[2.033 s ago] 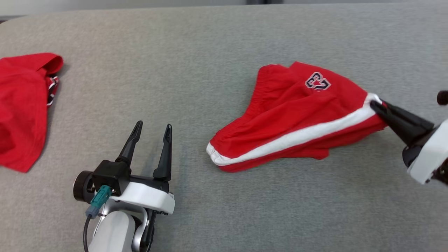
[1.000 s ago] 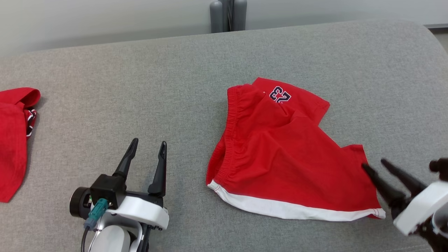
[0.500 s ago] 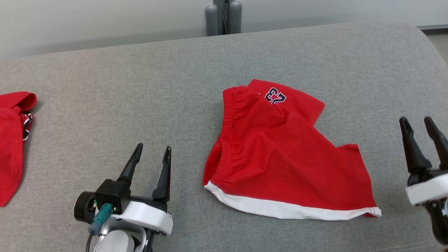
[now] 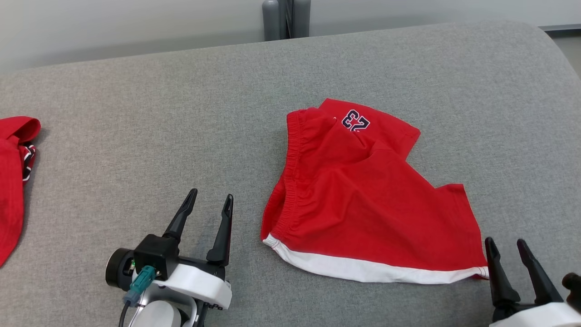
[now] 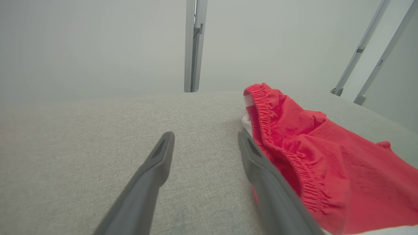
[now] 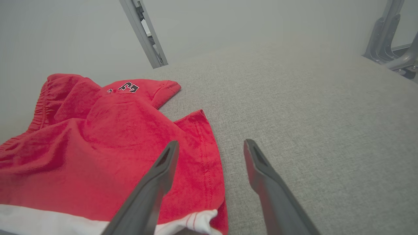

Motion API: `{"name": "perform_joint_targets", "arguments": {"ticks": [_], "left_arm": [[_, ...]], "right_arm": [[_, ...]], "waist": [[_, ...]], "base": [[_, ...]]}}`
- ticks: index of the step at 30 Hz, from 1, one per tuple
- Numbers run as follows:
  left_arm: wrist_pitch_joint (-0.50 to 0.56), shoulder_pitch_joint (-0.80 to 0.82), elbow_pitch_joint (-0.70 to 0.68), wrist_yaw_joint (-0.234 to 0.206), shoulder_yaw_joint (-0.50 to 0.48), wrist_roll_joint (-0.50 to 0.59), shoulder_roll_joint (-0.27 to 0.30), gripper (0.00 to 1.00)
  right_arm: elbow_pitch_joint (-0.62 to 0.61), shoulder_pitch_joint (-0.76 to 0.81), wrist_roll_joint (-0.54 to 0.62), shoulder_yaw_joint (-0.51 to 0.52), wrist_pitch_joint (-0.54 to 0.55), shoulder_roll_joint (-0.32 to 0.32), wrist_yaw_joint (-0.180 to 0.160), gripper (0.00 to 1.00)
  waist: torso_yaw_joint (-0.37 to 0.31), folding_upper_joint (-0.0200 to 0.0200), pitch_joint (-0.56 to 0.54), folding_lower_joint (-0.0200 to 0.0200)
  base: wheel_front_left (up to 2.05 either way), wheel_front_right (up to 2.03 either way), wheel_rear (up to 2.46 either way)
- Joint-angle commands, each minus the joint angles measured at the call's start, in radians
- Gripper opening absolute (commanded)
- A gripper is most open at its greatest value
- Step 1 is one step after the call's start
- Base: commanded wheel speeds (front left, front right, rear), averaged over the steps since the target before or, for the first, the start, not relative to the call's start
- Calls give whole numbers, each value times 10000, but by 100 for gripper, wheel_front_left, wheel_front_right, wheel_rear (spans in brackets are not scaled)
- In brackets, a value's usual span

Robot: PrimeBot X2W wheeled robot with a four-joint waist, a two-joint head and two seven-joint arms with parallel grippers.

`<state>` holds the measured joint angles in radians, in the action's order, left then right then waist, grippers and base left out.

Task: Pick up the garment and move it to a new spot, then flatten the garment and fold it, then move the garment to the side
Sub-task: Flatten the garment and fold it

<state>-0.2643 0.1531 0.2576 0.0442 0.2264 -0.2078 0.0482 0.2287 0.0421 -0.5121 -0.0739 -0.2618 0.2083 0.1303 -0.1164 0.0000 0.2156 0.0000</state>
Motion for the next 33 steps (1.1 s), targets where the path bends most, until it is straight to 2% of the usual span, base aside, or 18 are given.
{"name": "perform_joint_targets", "arguments": {"ticks": [1,14,21,33], "left_arm": [[1,86,9,60,-14,21,40,100],[1,137,31,49,-51,70,42,100],[1,211,45,17,-91,117,40,100],[1,175,113,45,-102,162,42,100]], "right_arm": [[56,125,-35,-39,-47,91,9,100],[392,185,-1178,-1562,496,755,9,100],[157,105,-1579,-2324,636,1157,9,100],[245,60,-1762,-2314,390,1406,9,100]], "waist": [[4,0,-4,0],[-27,0,94,0],[3,0,218,0],[15,0,197,0]], "base": [[0,0,0],[0,0,0],[0,0,0],[0,0,0]]}}
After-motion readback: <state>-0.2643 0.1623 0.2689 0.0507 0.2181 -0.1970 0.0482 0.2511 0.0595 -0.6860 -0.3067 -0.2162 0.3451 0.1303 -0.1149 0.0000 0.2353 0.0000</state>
